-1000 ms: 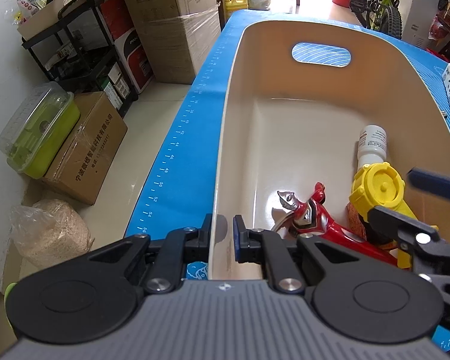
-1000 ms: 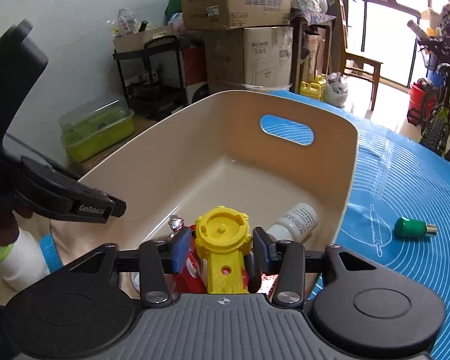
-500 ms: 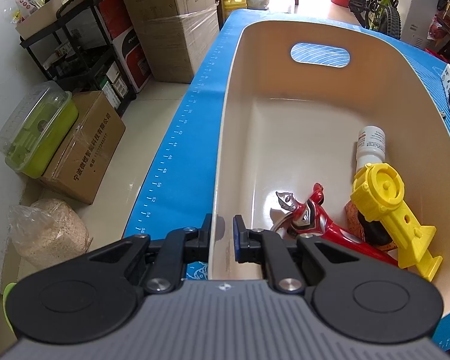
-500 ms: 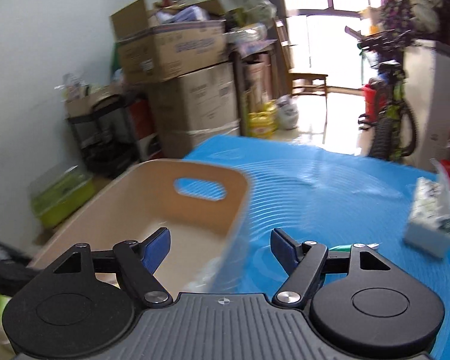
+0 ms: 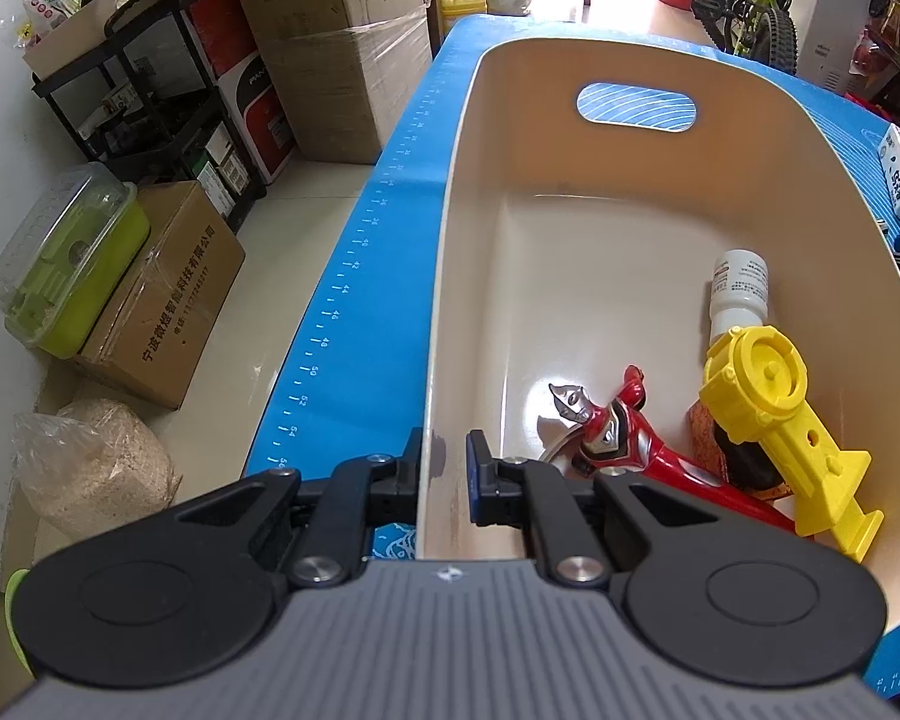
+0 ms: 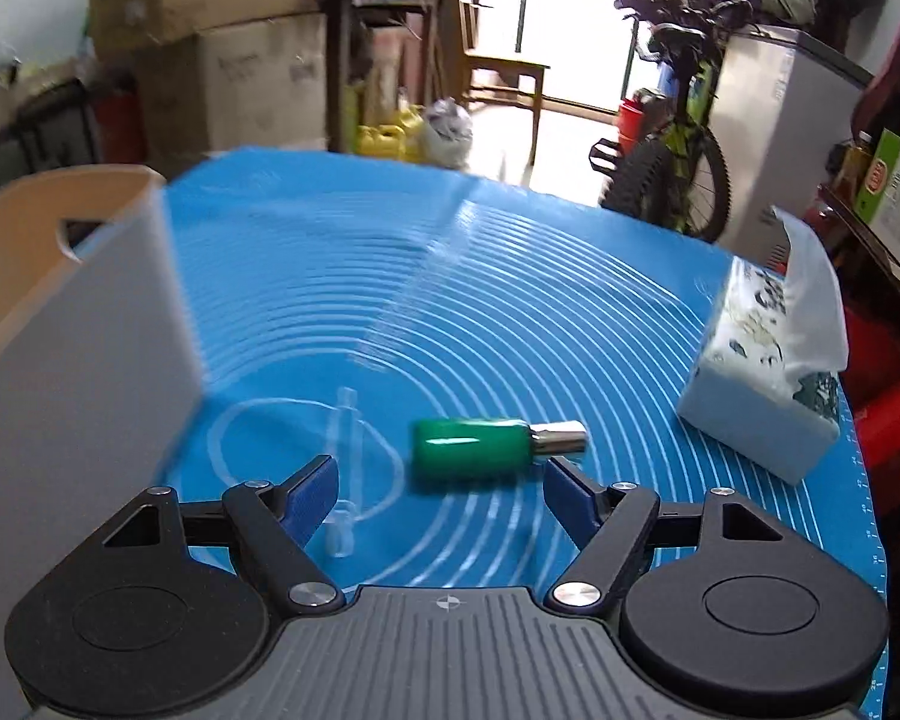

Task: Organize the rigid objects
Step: 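Carry the yellow toy into the basket and open the right gripper, then grasp the green-capped vial with the right gripper, then carry the green vial into the basket and release it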

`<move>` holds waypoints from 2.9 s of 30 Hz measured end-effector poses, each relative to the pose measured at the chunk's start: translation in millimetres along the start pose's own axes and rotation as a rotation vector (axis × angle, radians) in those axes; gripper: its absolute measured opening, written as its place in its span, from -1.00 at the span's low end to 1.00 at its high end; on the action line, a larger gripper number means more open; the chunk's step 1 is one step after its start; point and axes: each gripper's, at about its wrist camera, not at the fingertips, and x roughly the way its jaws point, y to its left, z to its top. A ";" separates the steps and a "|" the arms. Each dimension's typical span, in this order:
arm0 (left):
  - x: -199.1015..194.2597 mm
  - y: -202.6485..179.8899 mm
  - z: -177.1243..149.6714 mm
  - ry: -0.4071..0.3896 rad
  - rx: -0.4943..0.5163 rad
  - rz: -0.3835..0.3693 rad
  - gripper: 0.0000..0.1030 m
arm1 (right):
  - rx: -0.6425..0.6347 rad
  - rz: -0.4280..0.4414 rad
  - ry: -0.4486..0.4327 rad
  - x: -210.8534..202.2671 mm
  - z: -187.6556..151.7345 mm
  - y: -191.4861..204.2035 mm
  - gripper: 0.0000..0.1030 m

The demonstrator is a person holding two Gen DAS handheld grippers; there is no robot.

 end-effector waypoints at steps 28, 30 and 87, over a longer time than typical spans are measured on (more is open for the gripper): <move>1.6 -0.9 -0.4 0.002 0.007 0.016 -0.73 | 0.024 -0.055 -0.100 -13.1 -12.8 -5.8 0.54; 1.0 -0.7 -0.4 0.001 0.005 0.014 -0.73 | 0.031 -0.050 -0.116 -30.0 -11.8 -3.4 0.54; -3.1 -3.3 -1.2 -0.003 0.002 0.037 -0.72 | -0.134 0.320 -0.058 -123.5 5.3 153.5 0.68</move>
